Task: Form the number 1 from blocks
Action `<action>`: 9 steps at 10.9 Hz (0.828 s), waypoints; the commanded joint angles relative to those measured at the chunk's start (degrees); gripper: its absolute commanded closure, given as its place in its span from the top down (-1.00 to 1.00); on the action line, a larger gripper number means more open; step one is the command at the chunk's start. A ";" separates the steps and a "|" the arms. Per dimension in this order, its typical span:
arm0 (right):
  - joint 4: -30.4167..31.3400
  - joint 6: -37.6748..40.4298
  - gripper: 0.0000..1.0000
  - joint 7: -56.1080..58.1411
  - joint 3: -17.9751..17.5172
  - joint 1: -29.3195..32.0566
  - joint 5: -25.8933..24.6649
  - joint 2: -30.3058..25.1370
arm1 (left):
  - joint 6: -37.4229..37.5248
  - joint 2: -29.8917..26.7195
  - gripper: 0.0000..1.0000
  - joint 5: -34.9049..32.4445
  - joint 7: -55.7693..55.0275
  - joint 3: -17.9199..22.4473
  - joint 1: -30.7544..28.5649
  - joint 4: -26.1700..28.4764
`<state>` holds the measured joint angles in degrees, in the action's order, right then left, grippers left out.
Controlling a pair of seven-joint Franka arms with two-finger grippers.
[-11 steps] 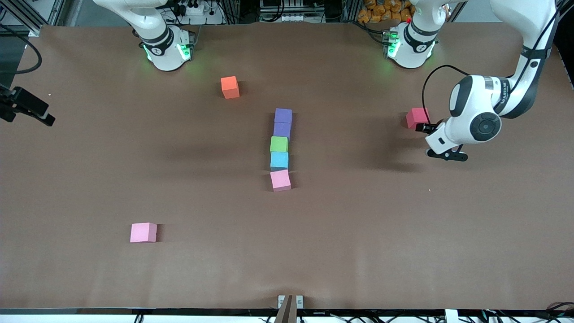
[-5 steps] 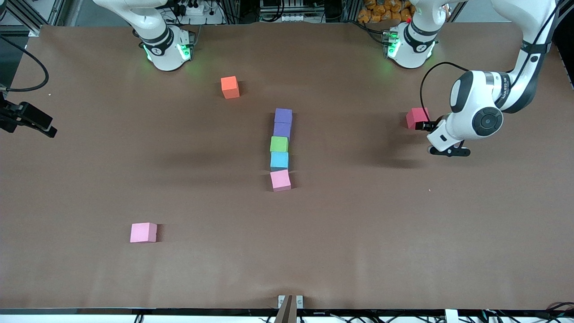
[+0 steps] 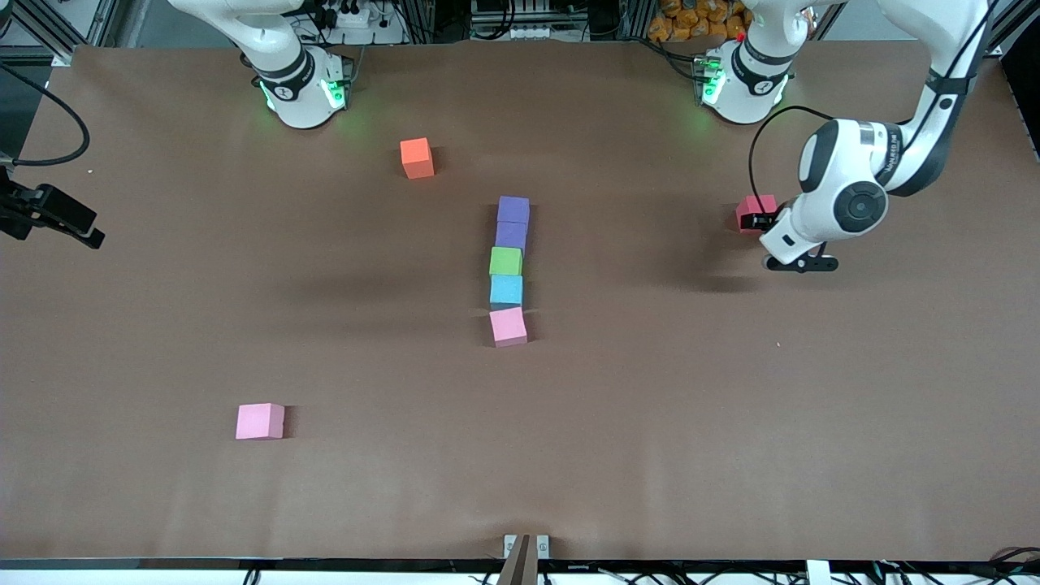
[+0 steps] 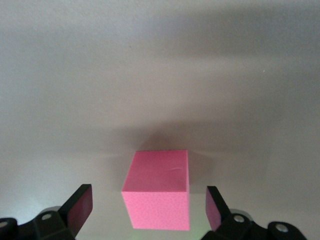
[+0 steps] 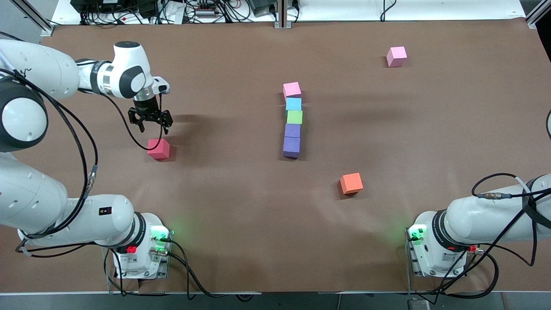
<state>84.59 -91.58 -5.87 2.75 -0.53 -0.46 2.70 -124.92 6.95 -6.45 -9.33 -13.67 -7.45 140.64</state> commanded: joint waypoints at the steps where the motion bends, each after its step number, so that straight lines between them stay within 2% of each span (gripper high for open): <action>1: -0.66 0.61 1.00 0.16 -0.38 0.09 -0.86 0.11 | -1.03 -2.29 1.00 1.44 -0.69 -0.30 -0.19 2.09; 9: -0.66 0.61 1.00 0.07 -0.46 -0.18 -0.43 0.11 | -5.68 -2.55 1.00 1.44 -0.34 -0.30 -0.81 5.95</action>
<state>84.59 -91.55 -5.87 2.61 -0.75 -0.46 2.70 -129.12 6.70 -6.45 -9.43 -13.64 -7.84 144.41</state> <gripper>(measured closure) 0.000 0.000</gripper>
